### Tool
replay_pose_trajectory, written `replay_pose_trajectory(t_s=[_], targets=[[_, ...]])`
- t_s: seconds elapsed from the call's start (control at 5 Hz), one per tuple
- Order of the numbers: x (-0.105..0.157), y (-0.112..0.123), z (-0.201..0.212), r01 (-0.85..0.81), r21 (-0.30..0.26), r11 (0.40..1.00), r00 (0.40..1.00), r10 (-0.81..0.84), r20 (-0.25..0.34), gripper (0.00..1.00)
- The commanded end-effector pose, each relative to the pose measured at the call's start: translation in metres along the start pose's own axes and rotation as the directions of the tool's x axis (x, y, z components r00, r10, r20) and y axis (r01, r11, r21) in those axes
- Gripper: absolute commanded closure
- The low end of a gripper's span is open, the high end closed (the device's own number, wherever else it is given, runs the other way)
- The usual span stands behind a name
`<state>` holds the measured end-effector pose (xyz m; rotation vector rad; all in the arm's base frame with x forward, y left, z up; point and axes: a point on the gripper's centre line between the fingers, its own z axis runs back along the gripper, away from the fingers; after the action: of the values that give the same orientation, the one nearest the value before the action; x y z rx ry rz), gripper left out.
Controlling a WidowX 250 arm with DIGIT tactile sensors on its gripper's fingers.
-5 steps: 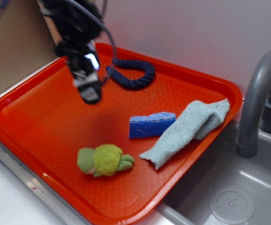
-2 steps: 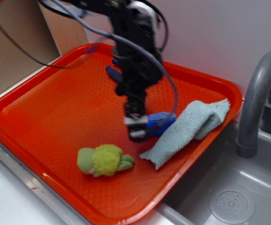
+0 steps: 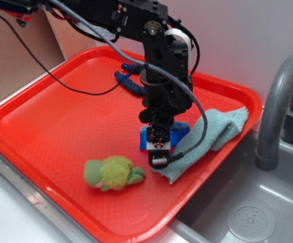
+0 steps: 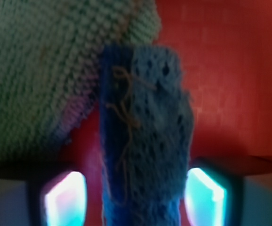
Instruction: Grab the blue sponge.
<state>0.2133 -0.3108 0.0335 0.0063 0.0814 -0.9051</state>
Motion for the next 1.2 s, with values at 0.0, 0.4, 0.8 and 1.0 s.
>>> replay_pose_trajectory(t_s=[0.0, 0.4, 0.8, 1.0], targets=[[-0.023, 0.008, 0.042, -0.13, 0.013, 0.991, 0.989, 0.128, 0.074, 1.0], [-0.081, 0.064, 0.106, -0.48, -0.037, 0.876, 0.868, 0.481, 0.122, 1.0], [-0.161, 0.09, 0.157, -0.712, -0.039, 0.701, 0.691, 0.709, 0.138, 1.0], [-0.186, 0.096, 0.172, -0.774, -0.042, 0.632, 0.619, 0.769, 0.161, 1.0]])
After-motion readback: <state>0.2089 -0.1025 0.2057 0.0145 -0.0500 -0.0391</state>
